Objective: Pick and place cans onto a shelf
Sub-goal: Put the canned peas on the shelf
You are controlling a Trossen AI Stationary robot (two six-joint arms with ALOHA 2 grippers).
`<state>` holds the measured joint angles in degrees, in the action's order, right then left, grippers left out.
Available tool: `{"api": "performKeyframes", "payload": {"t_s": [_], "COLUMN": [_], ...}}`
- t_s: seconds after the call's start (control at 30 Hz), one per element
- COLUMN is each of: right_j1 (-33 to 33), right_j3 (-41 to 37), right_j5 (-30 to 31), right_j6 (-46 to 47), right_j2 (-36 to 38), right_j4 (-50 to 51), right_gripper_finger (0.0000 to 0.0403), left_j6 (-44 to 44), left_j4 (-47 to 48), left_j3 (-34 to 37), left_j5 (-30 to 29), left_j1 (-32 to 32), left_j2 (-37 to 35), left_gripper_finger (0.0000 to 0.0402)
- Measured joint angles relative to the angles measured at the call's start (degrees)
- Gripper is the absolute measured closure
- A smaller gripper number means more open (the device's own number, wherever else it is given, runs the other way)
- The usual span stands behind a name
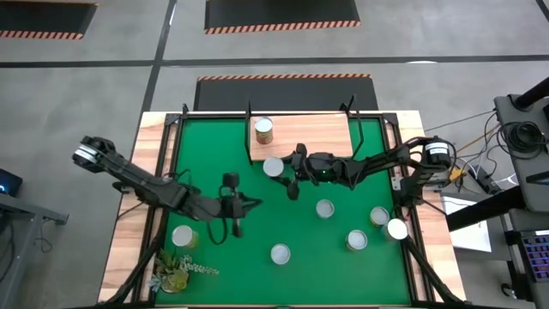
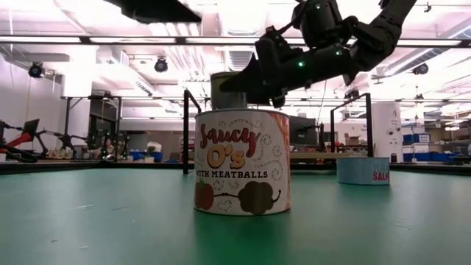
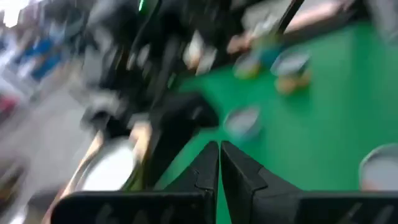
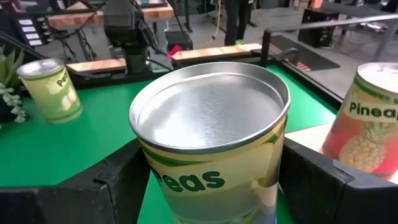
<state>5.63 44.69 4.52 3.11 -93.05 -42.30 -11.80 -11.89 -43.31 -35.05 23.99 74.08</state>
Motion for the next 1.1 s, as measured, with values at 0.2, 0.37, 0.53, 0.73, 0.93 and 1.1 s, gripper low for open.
{"api": "performKeyframes", "payload": {"t_s": [0.2,0.37,0.53,0.73,0.93,1.1], "right_j1": [0.03,0.0,0.0,0.0,-0.11,-0.11], "right_j3": [0.0,0.0,0.0,0.0,0.0,0.0], "right_j5": [0.1,2.97,3.63,3.68,4.37,4.54], "right_j6": [0.69,1.36,1.42,1.42,1.42,1.42], "right_j2": [0.45,0.34,0.25,0.25,0.25,0.28], "right_j4": [-0.04,-0.29,-0.46,-0.79,-0.79,-0.79], "right_gripper_finger": [0.0116,0.0115,0.0115,0.0115,0.0115,0.0115], "left_j6": [-5.88,-6.15,-6.17,-6.15,-6.04,-5.93], "left_j4": [-13.98,-16.16,-16.05,-16.03,-16.03,-16.03], "left_j3": [6.61,8.91,9.38,9.38,9.38,9.38], "left_j5": [0.49,-1.11,-2.51,-2.51,-2.51,-2.51], "left_j1": [-0.5,-1.14,-1.19,-1.38,-1.38,-1.38], "left_j2": [-3.96,-5.63,-5.83,-5.83,-5.83,-5.83], "left_gripper_finger": [0.0402,0.0402,0.0402,0.0402,0.0402,0.0402]}}
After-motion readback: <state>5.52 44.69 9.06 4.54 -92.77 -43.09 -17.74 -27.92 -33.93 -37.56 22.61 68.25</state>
